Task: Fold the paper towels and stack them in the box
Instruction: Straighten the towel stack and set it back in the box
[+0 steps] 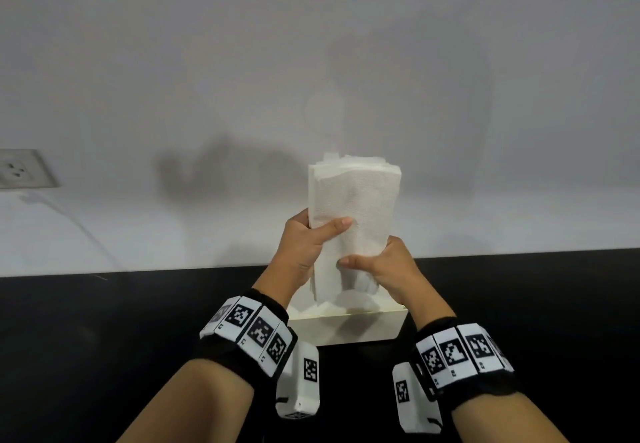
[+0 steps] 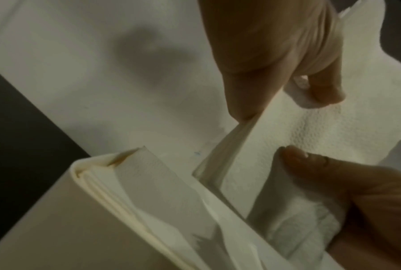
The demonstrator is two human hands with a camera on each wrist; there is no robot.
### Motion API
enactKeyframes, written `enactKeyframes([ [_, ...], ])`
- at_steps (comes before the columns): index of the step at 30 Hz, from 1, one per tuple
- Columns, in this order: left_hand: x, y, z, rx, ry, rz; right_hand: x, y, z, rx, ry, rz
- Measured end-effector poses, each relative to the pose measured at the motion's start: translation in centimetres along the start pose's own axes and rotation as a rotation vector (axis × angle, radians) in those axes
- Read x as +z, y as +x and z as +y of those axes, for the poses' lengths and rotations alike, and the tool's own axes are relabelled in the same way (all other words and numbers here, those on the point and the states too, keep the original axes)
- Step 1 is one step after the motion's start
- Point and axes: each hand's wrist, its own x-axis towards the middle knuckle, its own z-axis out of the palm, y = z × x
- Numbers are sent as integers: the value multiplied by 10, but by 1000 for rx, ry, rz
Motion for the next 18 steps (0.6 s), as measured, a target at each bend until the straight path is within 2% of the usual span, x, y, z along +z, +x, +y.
enactKeyframes([
  [9,-2,5,-15,105,105,82,3,10,2,-53,108,108],
  [13,4,7,-8,173,88,109,3,13,-5,-93,140,104],
  [18,19,13,13,281,142,293,6,12,-3,-83,123,95],
])
